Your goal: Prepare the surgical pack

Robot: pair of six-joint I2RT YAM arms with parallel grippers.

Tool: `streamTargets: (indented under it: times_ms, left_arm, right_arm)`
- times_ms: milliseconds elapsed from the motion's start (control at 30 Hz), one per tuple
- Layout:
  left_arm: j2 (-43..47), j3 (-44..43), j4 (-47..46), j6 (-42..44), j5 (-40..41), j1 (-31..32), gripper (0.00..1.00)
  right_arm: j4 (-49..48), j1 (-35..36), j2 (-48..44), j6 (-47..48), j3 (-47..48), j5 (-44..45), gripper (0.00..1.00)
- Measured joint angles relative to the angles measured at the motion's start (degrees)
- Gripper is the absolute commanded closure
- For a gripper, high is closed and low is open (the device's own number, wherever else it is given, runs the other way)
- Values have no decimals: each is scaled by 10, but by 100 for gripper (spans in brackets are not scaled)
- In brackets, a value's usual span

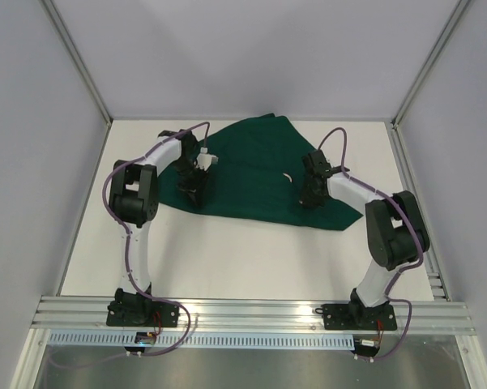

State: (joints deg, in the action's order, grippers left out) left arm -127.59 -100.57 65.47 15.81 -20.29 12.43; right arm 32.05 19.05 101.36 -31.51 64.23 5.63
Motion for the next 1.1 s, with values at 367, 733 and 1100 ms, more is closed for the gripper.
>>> streamTargets:
  times_ms: [367,733,1100]
  left_arm:
    - [56,-1,-13,3,5,0,59]
    - [57,3,-14,6,21,0,59]
    - [99,30,-23,11,28,-19,50]
  right_arm:
    - [16,0,-94,-5,0,-1,100]
    - [31,-24,-123,-16,-39,5,66]
    - [45,-163,-189,-54,-100,18,37]
